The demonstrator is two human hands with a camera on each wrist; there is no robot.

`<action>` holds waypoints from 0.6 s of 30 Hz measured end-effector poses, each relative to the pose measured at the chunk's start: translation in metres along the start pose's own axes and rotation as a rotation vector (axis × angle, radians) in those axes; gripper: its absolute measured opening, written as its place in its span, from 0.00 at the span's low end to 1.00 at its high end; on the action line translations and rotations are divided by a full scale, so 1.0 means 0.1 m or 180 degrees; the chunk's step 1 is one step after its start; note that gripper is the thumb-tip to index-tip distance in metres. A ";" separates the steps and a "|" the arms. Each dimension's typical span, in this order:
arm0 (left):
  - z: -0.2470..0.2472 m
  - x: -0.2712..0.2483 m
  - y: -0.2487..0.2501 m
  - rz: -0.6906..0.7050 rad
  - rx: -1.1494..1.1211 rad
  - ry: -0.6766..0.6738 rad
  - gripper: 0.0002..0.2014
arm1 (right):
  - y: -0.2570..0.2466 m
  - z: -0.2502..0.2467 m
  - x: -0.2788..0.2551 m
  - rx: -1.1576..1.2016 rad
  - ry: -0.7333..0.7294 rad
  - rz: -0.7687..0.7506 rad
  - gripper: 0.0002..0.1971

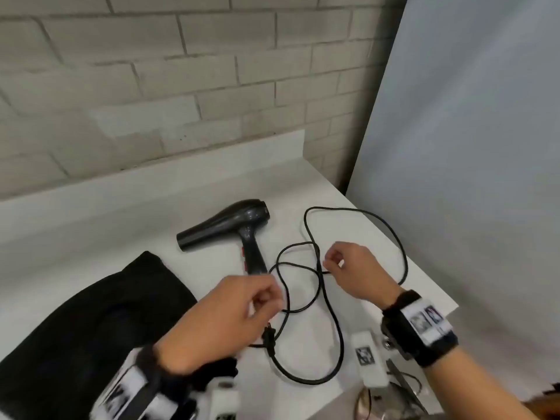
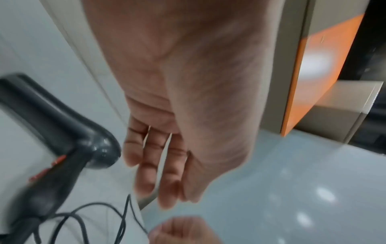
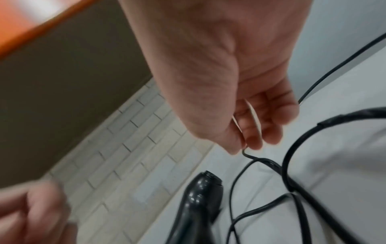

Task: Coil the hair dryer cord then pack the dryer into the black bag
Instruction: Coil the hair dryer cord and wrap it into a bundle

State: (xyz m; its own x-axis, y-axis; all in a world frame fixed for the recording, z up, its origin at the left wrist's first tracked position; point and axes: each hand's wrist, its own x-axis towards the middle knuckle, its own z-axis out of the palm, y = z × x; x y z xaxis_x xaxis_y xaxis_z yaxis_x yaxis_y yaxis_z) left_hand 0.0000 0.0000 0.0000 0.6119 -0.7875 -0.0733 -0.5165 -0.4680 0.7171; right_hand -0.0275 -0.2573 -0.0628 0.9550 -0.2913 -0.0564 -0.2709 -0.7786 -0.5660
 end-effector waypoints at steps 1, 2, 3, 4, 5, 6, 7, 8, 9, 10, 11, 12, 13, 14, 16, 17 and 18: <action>0.07 0.21 -0.04 0.0111 -0.0019 0.0125 0.03 | 0.05 0.06 0.15 -0.0110 0.0104 0.0059 0.03; 0.09 0.38 -0.02 0.0120 0.0043 0.0208 0.03 | 0.03 0.07 0.24 -0.0304 0.0120 0.0204 0.08; 0.16 0.59 -0.06 0.0150 0.0097 0.0239 0.04 | 0.05 0.11 0.35 -0.0533 0.0041 0.0325 0.13; 0.21 0.77 -0.07 0.0081 0.0168 0.0209 0.04 | 0.03 0.12 0.42 -0.0726 -0.0095 0.0490 0.17; 0.26 0.95 -0.13 0.0054 0.0182 0.0220 0.04 | 0.05 0.16 0.49 -0.0819 -0.0206 0.0542 0.18; 0.30 1.07 -0.16 -0.0018 0.0228 0.0188 0.04 | 0.03 0.19 0.51 -0.0858 -0.0322 0.0599 0.19; 0.35 1.18 -0.21 -0.0050 0.0291 0.0176 0.03 | 0.05 0.24 0.55 -0.0838 -0.0395 0.0612 0.19; 0.39 1.27 -0.26 -0.0083 0.0395 0.0155 0.03 | 0.07 0.28 0.57 -0.0794 -0.0428 0.0600 0.17; 0.42 1.36 -0.29 -0.0094 0.0484 0.0144 0.04 | 0.10 0.33 0.60 -0.0723 -0.0423 0.0612 0.15; 0.45 1.43 -0.30 -0.0122 0.0591 0.0135 0.05 | 0.12 0.36 0.62 -0.0666 -0.0397 0.0642 0.12; 0.48 1.50 -0.32 -0.0113 0.0691 0.0153 0.08 | 0.15 0.39 0.64 -0.0584 -0.0371 0.0659 0.10; 0.51 1.56 -0.35 -0.0084 0.0802 0.0148 0.11 | 0.18 0.40 0.65 -0.0530 -0.0384 0.0652 0.13; 0.54 1.61 -0.37 -0.0041 0.0884 0.0162 0.14 | 0.19 0.40 0.65 -0.0450 -0.0395 0.0630 0.16; 0.55 1.64 -0.38 -0.0005 0.0923 0.0145 0.16 | 0.18 0.37 0.64 -0.0302 -0.0412 0.0589 0.18; 0.55 1.68 -0.39 0.0074 0.0884 0.0063 0.18 | 0.14 0.29 0.61 0.0129 -0.0449 0.0493 0.19; 0.54 1.69 -0.39 0.0124 0.0841 0.0039 0.18 | 0.11 0.23 0.58 0.0371 -0.0487 0.0455 0.18; 0.52 1.69 -0.37 0.0171 0.0823 0.0053 0.16 | 0.08 0.18 0.55 0.0640 -0.0511 0.0419 0.14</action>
State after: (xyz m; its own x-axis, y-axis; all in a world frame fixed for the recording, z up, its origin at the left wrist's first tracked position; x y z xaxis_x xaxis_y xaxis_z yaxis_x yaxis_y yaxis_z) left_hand 0.0918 -0.1362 -0.0749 0.5881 -0.8084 -0.0270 -0.6832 -0.5143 0.5184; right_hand 0.0246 -0.2700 -0.0850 0.9245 -0.2783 -0.2605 -0.3796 -0.6094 -0.6961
